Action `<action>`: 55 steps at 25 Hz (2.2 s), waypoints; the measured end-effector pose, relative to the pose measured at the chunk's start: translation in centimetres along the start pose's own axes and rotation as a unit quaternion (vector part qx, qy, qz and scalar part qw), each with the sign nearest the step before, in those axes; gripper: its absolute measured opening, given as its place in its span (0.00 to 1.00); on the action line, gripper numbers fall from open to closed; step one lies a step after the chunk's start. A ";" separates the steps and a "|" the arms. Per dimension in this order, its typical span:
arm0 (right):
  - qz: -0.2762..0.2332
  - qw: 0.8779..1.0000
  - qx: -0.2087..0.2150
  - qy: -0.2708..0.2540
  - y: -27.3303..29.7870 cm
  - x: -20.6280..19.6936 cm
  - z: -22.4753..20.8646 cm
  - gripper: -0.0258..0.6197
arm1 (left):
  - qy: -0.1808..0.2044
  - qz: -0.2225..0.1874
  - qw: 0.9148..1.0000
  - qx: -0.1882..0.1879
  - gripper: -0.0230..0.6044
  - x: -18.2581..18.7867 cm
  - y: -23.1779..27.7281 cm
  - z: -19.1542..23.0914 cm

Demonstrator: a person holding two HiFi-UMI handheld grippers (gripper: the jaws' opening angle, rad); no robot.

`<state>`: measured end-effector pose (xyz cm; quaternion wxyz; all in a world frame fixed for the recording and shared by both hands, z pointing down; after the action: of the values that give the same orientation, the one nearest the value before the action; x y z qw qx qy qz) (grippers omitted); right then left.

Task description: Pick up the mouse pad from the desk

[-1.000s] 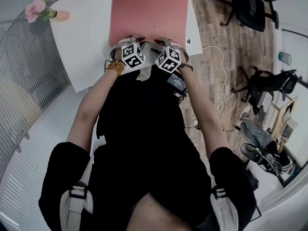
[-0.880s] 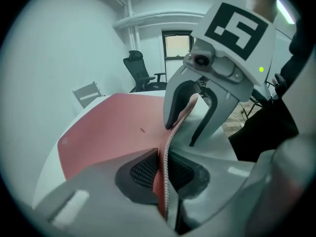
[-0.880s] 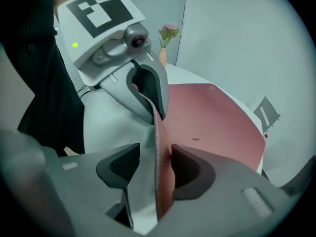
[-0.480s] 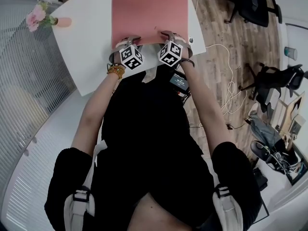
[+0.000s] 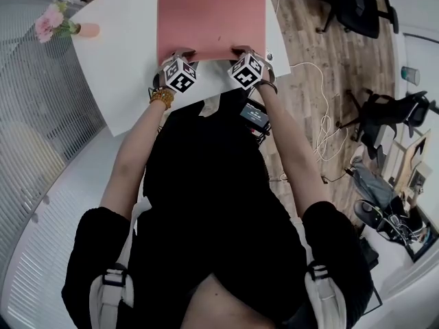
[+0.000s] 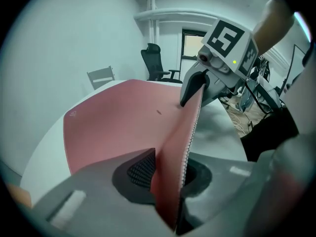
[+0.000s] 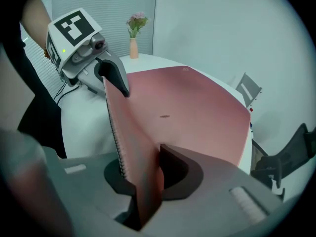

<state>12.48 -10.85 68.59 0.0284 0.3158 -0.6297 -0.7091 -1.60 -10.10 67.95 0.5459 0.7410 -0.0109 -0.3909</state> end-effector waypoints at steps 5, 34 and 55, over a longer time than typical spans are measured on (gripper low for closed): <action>-0.004 1.000 0.010 0.019 0.1 0.0 0.1 0.16 | 0.012 0.000 1.000 -0.010 0.13 -0.2 0.0 -0.1; -0.004 0.999 0.034 0.033 -0.4 -0.4 2.6 0.15 | 0.012 -0.003 1.000 -0.027 0.13 -1.6 -1.4 -1.2; 0.018 0.995 0.087 0.045 -1.7 -0.6 5.0 0.14 | -0.012 0.007 0.997 -0.080 0.13 -2.2 -3.5 -2.2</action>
<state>11.18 -5.85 67.35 0.0420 0.3369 -0.6931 -0.6359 -3.29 -5.92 66.52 0.6058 0.6900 0.0085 -0.3960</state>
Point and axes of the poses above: the fingertips, and each gripper's own axes: y forward along the fingers, z to its left, x out of its top, the point moved 4 cm from there along -y, backward along the fingers, and after that the axes turned 5 degrees about x, right-handed, at the moved point
